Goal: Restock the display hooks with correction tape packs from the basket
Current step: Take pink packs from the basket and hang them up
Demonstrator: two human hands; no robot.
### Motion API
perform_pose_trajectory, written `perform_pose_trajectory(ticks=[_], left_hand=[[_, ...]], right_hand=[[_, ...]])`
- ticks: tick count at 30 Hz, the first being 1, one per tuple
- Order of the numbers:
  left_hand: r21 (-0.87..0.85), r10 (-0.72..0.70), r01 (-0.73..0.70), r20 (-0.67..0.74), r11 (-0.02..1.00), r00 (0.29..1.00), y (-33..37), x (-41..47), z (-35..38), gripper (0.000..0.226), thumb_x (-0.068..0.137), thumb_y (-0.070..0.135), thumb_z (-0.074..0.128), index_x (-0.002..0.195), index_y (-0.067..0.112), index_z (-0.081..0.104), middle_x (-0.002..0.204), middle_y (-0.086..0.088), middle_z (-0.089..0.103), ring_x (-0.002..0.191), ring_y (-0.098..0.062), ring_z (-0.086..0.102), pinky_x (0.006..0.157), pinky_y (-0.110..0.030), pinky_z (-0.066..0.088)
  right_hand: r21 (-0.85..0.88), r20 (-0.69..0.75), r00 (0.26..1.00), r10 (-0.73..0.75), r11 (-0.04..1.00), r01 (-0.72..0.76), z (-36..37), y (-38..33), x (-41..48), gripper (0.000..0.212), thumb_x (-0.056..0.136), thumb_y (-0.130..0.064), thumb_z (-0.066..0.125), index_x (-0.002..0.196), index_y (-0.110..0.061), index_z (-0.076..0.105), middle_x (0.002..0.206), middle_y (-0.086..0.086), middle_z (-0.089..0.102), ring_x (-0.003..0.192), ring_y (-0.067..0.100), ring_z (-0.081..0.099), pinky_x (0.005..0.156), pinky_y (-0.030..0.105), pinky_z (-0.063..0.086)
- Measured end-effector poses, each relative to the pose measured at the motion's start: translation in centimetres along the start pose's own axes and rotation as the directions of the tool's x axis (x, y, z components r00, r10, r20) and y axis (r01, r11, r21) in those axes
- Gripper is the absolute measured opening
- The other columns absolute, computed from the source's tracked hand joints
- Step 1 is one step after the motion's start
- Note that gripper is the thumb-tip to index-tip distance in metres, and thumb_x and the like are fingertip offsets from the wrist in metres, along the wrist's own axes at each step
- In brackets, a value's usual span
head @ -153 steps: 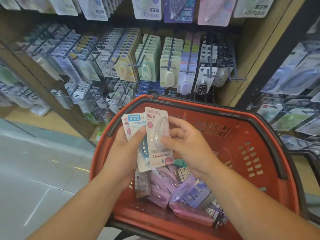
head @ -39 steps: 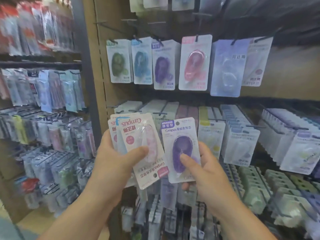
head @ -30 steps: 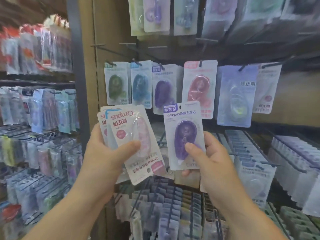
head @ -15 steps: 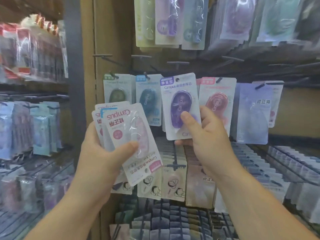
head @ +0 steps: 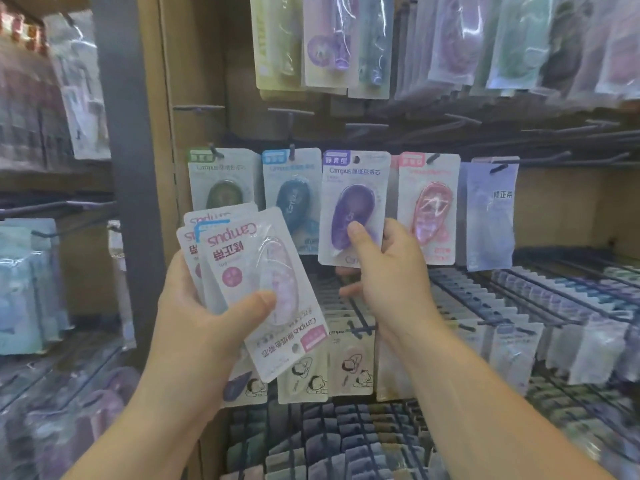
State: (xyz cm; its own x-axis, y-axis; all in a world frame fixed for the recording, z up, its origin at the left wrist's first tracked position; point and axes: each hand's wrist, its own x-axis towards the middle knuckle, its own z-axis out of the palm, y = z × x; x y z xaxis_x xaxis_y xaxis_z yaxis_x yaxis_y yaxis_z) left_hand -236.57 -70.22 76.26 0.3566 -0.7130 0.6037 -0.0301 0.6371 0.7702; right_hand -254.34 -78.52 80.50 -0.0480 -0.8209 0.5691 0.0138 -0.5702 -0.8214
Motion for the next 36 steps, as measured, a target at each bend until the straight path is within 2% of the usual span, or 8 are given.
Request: perform_pose_trajectory(ticks=[6,12,19,23,26,29,32,36], left_hand=[[-0.052,-0.026,0.028,0.041,0.998,0.999,-0.4,0.3,-0.3,0.082,0.05,0.031,0.086,0.127,0.033,0.062,0.115,0.002,0.078,0.099,-0.021,0.078,0.067,-0.036,0.064],[-0.06,-0.019,0.023,0.058,0.998,0.998,-0.1,0.7,-0.3,0.072,0.066,0.015,0.078,0.134,0.028,0.059,0.117,0.002,0.077,0.102,-0.022,0.078,0.071,-0.036,0.065],[-0.064,-0.042,0.047,0.084,0.997,0.996,0.4,0.4,-0.5,0.071,0.063,0.016,0.078,0.13,0.032,0.061,0.114,0.004,0.078,0.1,-0.02,0.078,0.067,-0.034,0.064],[-0.1,-0.058,0.068,0.098,0.993,0.993,0.5,0.3,-0.5,0.082,0.047,0.031,0.084,0.126,0.033,0.062,0.111,0.003,0.079,0.096,-0.02,0.079,0.064,-0.033,0.063],[-0.133,-0.06,0.073,0.099,0.988,0.993,0.7,0.1,-0.5,0.083,0.044,0.036,0.082,0.124,0.033,0.063,0.107,0.004,0.079,0.094,-0.021,0.079,0.062,-0.032,0.063],[-0.17,-0.067,0.087,0.12,0.982,0.991,0.8,0.0,-0.1,0.083,0.044,0.035,0.082,0.124,0.031,0.063,0.105,0.002,0.079,0.091,-0.021,0.08,0.061,-0.033,0.062],[-0.177,-0.072,0.095,0.133,0.98,0.988,0.8,-0.2,0.7,0.083,0.044,0.035,0.082,0.125,0.03,0.063,0.106,0.001,0.079,0.092,-0.022,0.08,0.062,-0.033,0.063],[-0.172,-0.07,0.098,0.158,0.98,0.985,0.5,-0.4,1.8,0.086,0.048,0.036,0.083,0.13,0.03,0.061,0.113,-0.001,0.078,0.099,-0.026,0.079,0.07,-0.044,0.065]], right_hand=[[-0.025,-0.06,0.998,0.036,0.999,-0.037,-0.3,-0.4,0.0,0.034,0.102,-0.036,0.06,0.097,-0.003,0.054,0.096,0.022,0.068,0.07,0.035,0.072,0.039,0.022,0.046],[-0.006,-0.052,0.996,0.079,0.997,-0.079,1.5,0.1,0.6,0.027,0.101,-0.036,0.061,0.085,-0.015,0.054,0.082,0.0,0.063,0.064,0.021,0.069,0.046,0.026,0.049],[-0.001,-0.08,0.982,0.172,0.985,-0.173,2.0,0.5,1.2,0.031,0.103,-0.04,0.058,0.103,-0.01,0.063,0.092,0.002,0.065,0.06,0.014,0.064,0.05,0.026,0.05],[0.059,-0.1,0.979,0.175,0.984,-0.17,1.6,0.1,0.3,0.026,0.1,-0.037,0.063,0.104,-0.011,0.066,0.09,0.0,0.068,0.065,0.017,0.069,0.05,0.024,0.053],[0.152,-0.067,0.988,0.141,0.98,-0.13,0.9,-0.3,-1.7,0.024,0.098,-0.033,0.067,0.121,-0.027,0.064,0.104,-0.014,0.071,0.078,0.017,0.076,0.056,0.025,0.055],[0.189,-0.029,0.995,0.092,0.978,-0.085,0.0,-0.6,-4.3,0.028,0.096,-0.033,0.068,0.114,-0.048,0.054,0.108,-0.034,0.064,0.084,0.013,0.075,0.061,0.028,0.057],[0.173,-0.036,0.998,0.042,0.984,-0.035,-1.1,-0.7,-6.5,0.03,0.088,-0.044,0.072,0.116,-0.035,0.064,0.105,-0.024,0.068,0.081,0.012,0.073,0.064,0.031,0.059],[0.063,0.242,0.969,0.049,0.996,-0.066,-1.9,-1.4,-8.6,0.036,0.074,-0.046,0.081,0.101,-0.023,0.074,0.095,-0.002,0.078,0.081,0.016,0.074,0.067,0.025,0.057]])
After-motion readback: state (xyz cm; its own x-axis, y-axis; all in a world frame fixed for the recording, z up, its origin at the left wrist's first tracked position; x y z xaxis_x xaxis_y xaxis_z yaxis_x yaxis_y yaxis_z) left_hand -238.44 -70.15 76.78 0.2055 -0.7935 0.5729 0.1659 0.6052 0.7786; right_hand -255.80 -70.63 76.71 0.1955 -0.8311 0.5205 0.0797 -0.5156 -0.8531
